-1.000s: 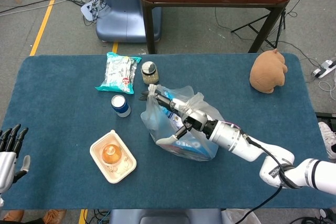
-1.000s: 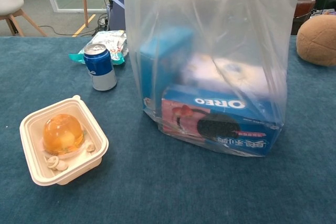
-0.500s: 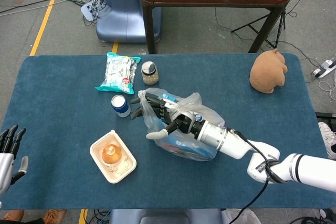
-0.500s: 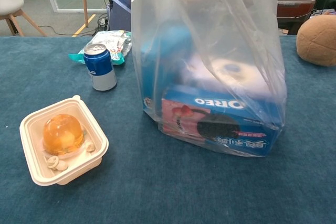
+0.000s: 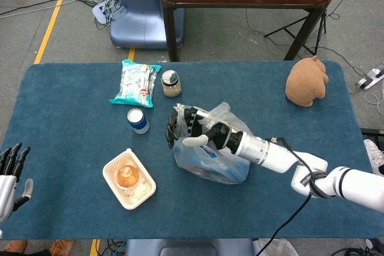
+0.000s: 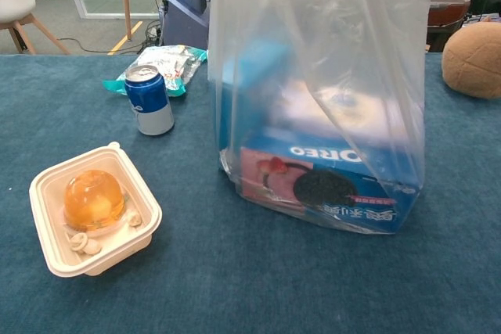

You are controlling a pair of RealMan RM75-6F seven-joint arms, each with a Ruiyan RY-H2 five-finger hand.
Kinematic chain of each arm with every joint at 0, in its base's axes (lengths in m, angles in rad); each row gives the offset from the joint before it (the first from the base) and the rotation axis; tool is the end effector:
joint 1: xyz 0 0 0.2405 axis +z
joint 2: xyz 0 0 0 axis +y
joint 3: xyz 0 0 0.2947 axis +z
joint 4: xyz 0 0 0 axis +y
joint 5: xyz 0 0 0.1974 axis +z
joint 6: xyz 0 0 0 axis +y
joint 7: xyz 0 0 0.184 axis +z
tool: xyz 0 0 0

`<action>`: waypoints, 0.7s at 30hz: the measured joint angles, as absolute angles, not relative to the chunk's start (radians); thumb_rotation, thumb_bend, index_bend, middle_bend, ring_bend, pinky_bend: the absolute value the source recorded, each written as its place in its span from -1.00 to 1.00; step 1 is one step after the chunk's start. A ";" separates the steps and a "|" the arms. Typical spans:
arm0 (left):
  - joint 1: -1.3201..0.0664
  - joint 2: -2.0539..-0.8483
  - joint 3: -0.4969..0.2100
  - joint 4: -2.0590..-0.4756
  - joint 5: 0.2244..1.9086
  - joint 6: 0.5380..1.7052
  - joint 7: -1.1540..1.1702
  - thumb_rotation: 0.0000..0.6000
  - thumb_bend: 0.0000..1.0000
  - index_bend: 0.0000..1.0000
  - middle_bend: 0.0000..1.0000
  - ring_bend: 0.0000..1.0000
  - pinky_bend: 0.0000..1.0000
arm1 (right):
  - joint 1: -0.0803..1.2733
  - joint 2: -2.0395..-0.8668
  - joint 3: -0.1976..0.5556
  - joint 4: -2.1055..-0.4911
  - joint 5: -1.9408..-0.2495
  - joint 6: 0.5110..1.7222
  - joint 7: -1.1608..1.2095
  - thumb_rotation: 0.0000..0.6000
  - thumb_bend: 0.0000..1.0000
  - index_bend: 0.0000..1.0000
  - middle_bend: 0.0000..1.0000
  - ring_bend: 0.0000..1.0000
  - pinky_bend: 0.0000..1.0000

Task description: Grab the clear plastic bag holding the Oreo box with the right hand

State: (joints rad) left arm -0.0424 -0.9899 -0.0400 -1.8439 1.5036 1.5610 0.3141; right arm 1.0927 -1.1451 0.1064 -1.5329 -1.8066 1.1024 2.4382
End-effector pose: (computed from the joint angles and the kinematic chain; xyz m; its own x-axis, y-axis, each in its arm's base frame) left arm -0.3060 0.2044 0.2224 0.5806 -0.0346 0.8135 0.8142 0.0280 -0.5799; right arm 0.0056 -0.3992 0.1111 -0.5355 -0.7872 -0.3059 -0.2015 0.4708 -0.8589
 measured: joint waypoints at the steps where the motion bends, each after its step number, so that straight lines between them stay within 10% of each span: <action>1: -0.043 -0.991 -0.040 -1.845 1.504 1.561 0.316 1.00 -0.09 -1.00 -1.00 -1.00 -1.00 | 1.092 -1.137 0.096 -1.524 -1.817 1.126 2.462 1.00 -0.89 0.16 0.33 0.20 0.33; 12: -0.048 -0.998 -0.041 -1.848 1.509 1.554 0.328 1.00 -0.09 -1.00 -1.00 -1.00 -1.00 | 1.104 -0.975 0.076 -1.640 -1.686 1.048 2.461 1.00 -0.11 0.75 0.82 0.85 0.89; 21: -0.043 -0.998 -0.042 -1.844 1.502 1.558 0.327 1.00 -0.09 -1.00 -1.00 -1.00 -1.00 | 1.133 -0.890 0.183 -1.699 -1.619 1.025 2.452 1.00 0.00 0.82 0.91 0.96 0.96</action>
State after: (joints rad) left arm -0.0430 -0.9984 -0.0415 -1.8441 1.5019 1.5579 0.3271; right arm 1.1331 -0.8898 0.1826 -1.6991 -1.6194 1.0249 2.4517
